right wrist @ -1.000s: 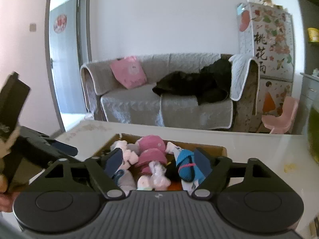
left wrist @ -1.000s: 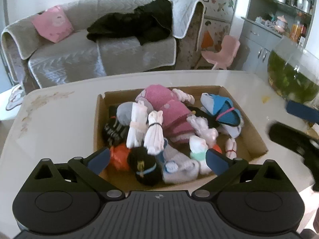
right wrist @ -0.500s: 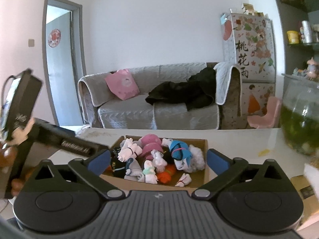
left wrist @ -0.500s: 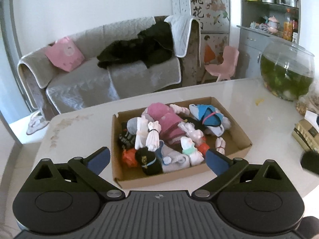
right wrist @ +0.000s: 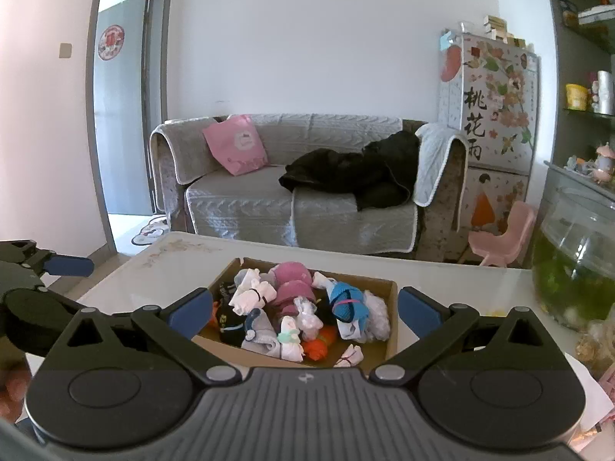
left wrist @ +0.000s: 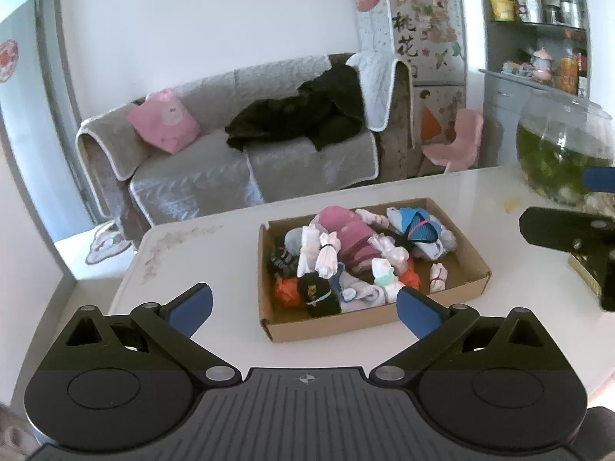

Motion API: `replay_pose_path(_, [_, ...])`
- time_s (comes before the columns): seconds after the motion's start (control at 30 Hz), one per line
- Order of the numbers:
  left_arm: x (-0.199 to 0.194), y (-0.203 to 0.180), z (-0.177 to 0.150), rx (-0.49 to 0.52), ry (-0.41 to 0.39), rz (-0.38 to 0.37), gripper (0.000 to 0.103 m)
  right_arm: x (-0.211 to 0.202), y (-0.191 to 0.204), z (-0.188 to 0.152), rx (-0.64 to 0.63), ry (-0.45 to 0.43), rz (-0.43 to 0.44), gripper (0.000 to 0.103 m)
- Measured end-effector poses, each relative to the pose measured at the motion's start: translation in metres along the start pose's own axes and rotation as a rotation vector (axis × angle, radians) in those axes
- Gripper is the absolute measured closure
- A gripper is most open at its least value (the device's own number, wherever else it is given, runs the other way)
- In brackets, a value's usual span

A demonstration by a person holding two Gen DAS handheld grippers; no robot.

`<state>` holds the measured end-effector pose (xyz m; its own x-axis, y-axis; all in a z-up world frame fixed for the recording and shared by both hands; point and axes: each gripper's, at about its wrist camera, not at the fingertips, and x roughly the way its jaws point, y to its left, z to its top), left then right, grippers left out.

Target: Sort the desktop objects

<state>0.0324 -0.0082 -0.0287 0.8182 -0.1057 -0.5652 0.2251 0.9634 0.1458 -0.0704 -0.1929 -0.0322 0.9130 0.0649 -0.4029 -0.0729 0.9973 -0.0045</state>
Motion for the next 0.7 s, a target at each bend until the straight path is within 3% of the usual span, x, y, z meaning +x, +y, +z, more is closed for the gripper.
replay_pose_path(0.2, [-0.012, 0.006, -0.002, -0.049, -0.044, -0.005, 0.000, -0.003, 0.009, -0.004, -0.029, 0.010, -0.012, 0.001])
replay_pose_path(0.37, [-0.014, 0.002, -0.001, -0.017, -0.020, -0.026, 0.001, 0.000, 0.011, -0.006, -0.029, 0.035, -0.014, 0.001])
replay_pose_path(0.47, [-0.017, -0.001, -0.002, -0.006, -0.030, 0.002, 0.001, 0.000, 0.012, -0.006, -0.024, 0.039, -0.015, 0.001])
replay_pose_path(0.7, [-0.016, 0.004, -0.002, -0.035, -0.016, -0.023, 0.000, -0.001, 0.014, -0.005, -0.034, 0.041, -0.028, 0.001])
